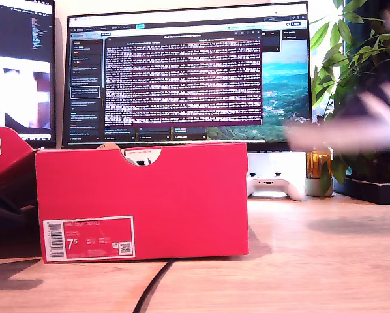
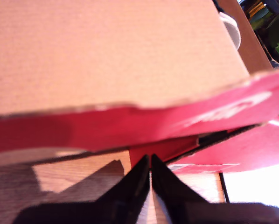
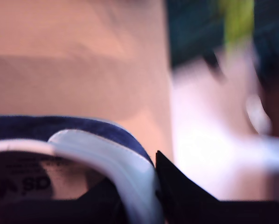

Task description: Pack the blue shoes by picking the first shoe and placing it inside the red shoebox, left side, then picking and rotating the second shoe and placing it in the shoebox

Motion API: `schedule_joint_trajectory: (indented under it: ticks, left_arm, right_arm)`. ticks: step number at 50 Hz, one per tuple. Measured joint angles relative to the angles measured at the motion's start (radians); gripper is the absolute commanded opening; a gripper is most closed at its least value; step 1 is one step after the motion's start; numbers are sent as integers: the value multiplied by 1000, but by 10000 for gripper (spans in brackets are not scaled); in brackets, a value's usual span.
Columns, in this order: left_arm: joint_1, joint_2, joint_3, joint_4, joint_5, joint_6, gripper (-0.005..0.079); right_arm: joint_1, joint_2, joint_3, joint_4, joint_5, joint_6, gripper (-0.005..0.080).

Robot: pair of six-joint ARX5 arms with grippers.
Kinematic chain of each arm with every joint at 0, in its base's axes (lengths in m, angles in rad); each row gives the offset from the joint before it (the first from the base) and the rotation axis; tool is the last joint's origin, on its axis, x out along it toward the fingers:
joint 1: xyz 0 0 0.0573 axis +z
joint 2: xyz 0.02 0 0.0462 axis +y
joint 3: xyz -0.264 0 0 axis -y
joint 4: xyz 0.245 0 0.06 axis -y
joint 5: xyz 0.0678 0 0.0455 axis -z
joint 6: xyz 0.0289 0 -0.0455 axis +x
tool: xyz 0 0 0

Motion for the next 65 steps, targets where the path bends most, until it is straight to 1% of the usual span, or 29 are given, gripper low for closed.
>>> schedule_joint_trajectory:
  ticks: [1, 3, 5, 6, 8, 9, 10, 11, 12, 18, 22, 33, 38, 49, 53, 54, 58, 65]
  left_arm:
    - [0, 0, 0, 0, 0, 0, -19]
    - [0, 0, 0, 0, 0, 0, -20]
    - [0, 0, 0, 0, 0, 0, -20]
    - [0, 0, 0, 0, 0, 0, -20]
    - [0, 0, 0, 0, 0, 0, -20]
    - [0, 0, 0, 0, 0, 0, -20]
    - [0, 0, 0, 0, 0, 0, -20]
    - [0, 0, 0, 0, 0, 0, -19]
    - [0, 0, 0, 0, 0, 0, -20]
    - [0, 0, 0, 0, 0, 0, -20]
    - [0, 0, 0, 0, 0, 0, -20]
    - [0, 0, 0, 0, 0, 0, -19]
    - [0, 0, 0, 3, -1, 0, -20]
    - [0, 0, 0, 92, -6, 0, -20]
    - [0, 0, 0, 127, -3, 0, -20]
    - [0, 0, 0, 133, 0, 0, -20]
    - [-1, 0, 0, 148, 7, -4, -20]
    - [-1, 0, 0, 171, 7, -42, -20]
  right_arm:
    - [6, 0, 18, 13, -26, -75, -13]
    - [23, 0, 45, 39, -81, -128, -13]
    - [42, 0, 66, 61, -137, -128, -13]
    - [50, 0, 72, 70, -159, -188, -13]
    - [72, 0, 77, 96, -210, -188, -13]
    - [80, 0, 77, 108, -230, -307, -13]
    - [90, 0, 77, 118, -252, -319, -13]
    - [101, 0, 76, 127, -270, -319, -13]
    - [113, 0, 76, 136, -287, -398, -13]
    - [179, 0, 76, 195, -355, -507, -13]
    - [216, 0, 76, 263, -372, -542, -13]
    - [312, 0, 76, 431, -401, -569, -13]
    - [352, 1, 76, 508, -401, -592, -13]
    - [423, 31, 76, 685, -405, -652, -13]
    - [438, 56, 76, 716, -405, -685, -13]
    - [442, 64, 76, 721, -404, -719, -13]
    - [453, 108, 76, 736, -398, -772, -13]
    - [460, 207, 76, 756, -352, -840, -13]
